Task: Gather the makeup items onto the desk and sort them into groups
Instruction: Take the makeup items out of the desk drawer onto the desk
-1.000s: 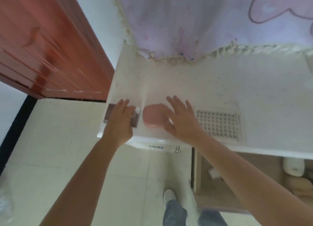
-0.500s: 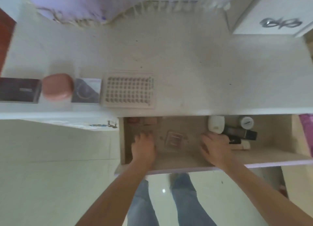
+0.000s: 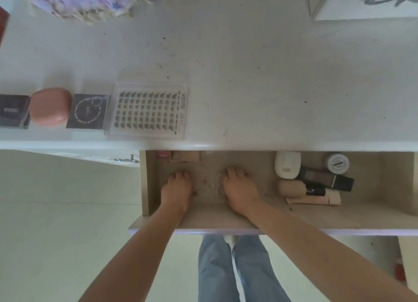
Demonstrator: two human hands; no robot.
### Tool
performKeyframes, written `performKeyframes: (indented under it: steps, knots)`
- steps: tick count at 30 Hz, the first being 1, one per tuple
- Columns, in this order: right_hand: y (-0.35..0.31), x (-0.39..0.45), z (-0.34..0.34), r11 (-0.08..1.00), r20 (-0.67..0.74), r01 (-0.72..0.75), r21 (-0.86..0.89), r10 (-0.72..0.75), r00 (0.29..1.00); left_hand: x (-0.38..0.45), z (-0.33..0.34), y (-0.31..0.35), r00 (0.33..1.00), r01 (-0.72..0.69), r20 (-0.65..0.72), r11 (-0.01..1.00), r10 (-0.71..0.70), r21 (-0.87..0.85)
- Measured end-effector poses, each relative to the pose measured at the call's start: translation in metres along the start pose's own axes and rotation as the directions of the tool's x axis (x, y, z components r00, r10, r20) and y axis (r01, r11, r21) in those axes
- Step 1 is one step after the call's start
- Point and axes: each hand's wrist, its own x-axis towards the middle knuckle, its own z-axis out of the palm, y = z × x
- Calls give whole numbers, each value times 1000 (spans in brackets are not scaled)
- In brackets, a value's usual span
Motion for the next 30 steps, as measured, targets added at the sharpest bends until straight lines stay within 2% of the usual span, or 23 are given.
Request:
performKeyframes:
  steps: [2,4,7,9,11,13,15,18,23,27,30]
  knots:
    - [9,-15,-14,998,-36,9,63,-6,999,-12,-9,-3,997,-56,-63,995,50,-86]
    - [15,-39,-37,988,-170,58,143,-33,985,-31,-25,-4,974,-155,-190,973,122,-173]
    - [27,-73,-75,975,-449,113,194,-14,893,-57,-59,0,855,-400,-440,889,274,-225]
    - [34,-79,-102,972,-565,114,206,23,825,-59,-91,2,773,-457,-575,864,269,-211]
    - [43,-70,-127,973,-610,111,203,37,791,-47,-126,7,772,-445,-591,863,235,-239]
    - [50,-53,-150,967,-565,77,243,76,822,-24,-151,12,791,-434,-553,876,261,-209]
    - [55,-36,-162,965,-464,22,261,106,879,-2,-168,18,833,-391,-460,915,307,-97]
    - [59,-19,-167,985,-401,33,167,37,915,16,-172,22,853,-366,-368,927,370,81]
    - [59,-5,-172,994,-304,56,95,-25,952,21,-170,24,870,-381,-299,919,393,100]
    - [55,-1,-167,990,-243,55,130,-22,970,20,-172,22,873,-402,-263,911,411,89]
    - [57,-4,-162,987,-235,55,153,-18,972,14,-170,22,858,-414,-312,909,408,51]
